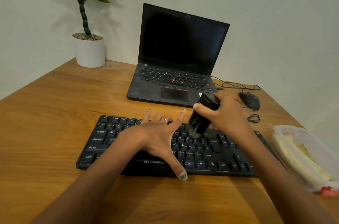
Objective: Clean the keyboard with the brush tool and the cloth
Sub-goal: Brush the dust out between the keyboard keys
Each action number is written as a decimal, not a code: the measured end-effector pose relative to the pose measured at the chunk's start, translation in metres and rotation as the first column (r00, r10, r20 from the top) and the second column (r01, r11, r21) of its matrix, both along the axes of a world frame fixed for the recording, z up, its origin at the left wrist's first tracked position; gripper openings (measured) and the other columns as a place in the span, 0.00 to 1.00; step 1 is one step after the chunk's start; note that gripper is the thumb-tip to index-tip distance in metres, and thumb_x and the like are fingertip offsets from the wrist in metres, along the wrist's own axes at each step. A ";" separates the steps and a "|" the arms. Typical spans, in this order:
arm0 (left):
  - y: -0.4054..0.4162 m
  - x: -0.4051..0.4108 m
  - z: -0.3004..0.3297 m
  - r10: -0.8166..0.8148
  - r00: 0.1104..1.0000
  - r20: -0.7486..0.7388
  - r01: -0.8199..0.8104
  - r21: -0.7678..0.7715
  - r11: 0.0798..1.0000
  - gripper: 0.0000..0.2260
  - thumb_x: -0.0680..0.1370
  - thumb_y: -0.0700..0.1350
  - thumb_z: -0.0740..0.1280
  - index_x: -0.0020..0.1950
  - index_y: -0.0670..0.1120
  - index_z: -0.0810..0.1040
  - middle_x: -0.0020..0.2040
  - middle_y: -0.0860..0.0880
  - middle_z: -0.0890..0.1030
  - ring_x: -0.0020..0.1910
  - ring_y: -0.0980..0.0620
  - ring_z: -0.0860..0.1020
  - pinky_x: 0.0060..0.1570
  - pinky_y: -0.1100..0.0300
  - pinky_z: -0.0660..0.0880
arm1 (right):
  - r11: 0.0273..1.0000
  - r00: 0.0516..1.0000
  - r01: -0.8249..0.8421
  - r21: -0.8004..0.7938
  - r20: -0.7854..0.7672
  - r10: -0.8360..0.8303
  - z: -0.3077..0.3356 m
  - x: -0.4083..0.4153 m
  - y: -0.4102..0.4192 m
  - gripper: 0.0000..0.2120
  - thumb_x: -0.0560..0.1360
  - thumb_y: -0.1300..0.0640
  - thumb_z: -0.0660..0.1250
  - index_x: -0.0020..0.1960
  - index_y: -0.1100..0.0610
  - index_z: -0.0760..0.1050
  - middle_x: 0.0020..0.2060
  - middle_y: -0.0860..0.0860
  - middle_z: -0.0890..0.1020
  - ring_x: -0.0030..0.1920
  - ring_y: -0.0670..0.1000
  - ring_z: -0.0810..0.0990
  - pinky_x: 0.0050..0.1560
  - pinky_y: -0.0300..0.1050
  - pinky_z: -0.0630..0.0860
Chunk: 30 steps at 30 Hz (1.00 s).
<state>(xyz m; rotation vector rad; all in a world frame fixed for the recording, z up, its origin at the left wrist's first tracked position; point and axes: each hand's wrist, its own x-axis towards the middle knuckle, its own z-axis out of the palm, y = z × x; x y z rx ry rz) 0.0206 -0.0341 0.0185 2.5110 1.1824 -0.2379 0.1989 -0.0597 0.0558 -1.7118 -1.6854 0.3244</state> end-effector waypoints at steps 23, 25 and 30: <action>0.000 0.000 0.001 0.007 1.000 0.006 -0.007 -0.017 1.000 0.63 0.61 0.72 0.72 0.72 0.59 0.23 0.80 0.49 0.45 0.78 0.48 0.39 0.71 0.39 0.30 | 0.999 0.994 -0.046 -0.002 -0.103 0.046 -0.005 0.003 0.004 0.12 0.72 0.50 0.70 0.45 0.59 0.75 0.34 0.51 0.80 0.28 0.44 0.78 0.27 0.36 0.74; 0.000 0.001 0.001 0.006 1.000 0.016 -0.006 -0.022 1.000 0.64 0.61 0.72 0.72 0.71 0.59 0.22 0.80 0.49 0.44 0.78 0.48 0.39 0.71 0.39 0.29 | 0.999 0.999 0.038 0.023 -0.018 -0.038 -0.003 0.009 0.008 0.12 0.72 0.50 0.70 0.46 0.59 0.75 0.37 0.51 0.79 0.35 0.47 0.79 0.33 0.41 0.77; 0.000 -0.001 0.001 0.011 1.000 0.014 -0.010 -0.018 1.000 0.64 0.61 0.72 0.72 0.71 0.57 0.22 0.80 0.49 0.45 0.78 0.48 0.39 0.71 0.39 0.31 | 0.999 0.998 -0.050 -0.017 -0.046 0.049 -0.002 0.000 0.009 0.12 0.71 0.49 0.70 0.46 0.57 0.75 0.35 0.49 0.80 0.33 0.47 0.79 0.32 0.39 0.77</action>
